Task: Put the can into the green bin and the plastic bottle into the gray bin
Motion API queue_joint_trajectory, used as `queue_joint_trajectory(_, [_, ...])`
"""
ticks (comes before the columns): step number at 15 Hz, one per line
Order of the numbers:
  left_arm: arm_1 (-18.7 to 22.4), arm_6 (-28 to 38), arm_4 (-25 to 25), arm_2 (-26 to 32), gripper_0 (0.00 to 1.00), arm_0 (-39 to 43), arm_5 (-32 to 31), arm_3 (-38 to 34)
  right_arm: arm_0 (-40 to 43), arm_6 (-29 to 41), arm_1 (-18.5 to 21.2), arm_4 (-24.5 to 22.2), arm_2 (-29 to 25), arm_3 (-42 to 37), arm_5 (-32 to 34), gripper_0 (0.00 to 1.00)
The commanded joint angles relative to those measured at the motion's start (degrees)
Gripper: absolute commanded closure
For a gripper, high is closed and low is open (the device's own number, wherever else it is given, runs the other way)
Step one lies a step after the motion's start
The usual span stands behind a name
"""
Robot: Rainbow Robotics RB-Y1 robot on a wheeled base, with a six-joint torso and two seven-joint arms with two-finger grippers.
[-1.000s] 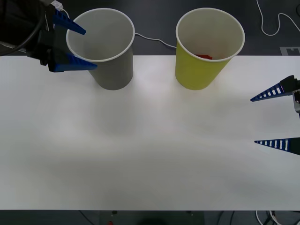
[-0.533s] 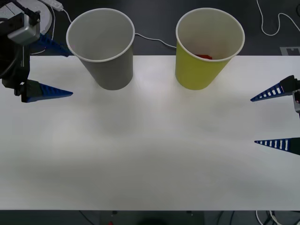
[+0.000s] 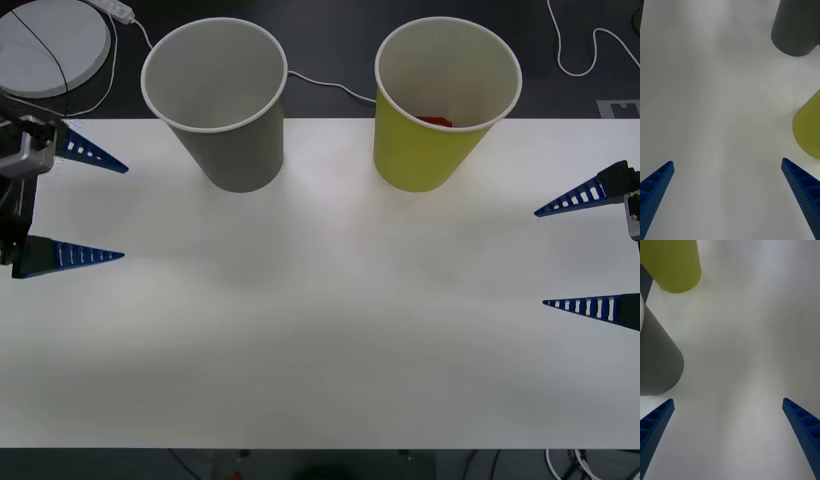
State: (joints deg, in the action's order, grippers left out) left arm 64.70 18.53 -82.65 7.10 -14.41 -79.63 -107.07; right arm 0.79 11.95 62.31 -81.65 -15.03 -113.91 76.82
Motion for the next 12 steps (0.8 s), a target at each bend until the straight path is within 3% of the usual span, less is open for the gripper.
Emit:
queue_joint_trajectory(1, [-0.1, -5.9, 0.2, 1.3, 0.00, 3.8, 0.0, 0.1, 0.0, 0.0, 0.0, 0.0, 0.0, 0.0, 0.0, 0.00])
queue_joint_trajectory(7, [-2.9, -14.4, 0.2, 2.8, 0.00, 8.0, -0.1, 1.4, 0.0, 0.0, 0.0, 0.0, 0.0, 0.0, 0.0, 0.00])
queue_joint_trajectory(12, [-4.6, -15.3, 0.2, 2.8, 0.00, 8.2, -2.1, 1.6, 0.0, 0.0, 0.0, 0.0, 0.0, 0.0, 0.0, 0.00])
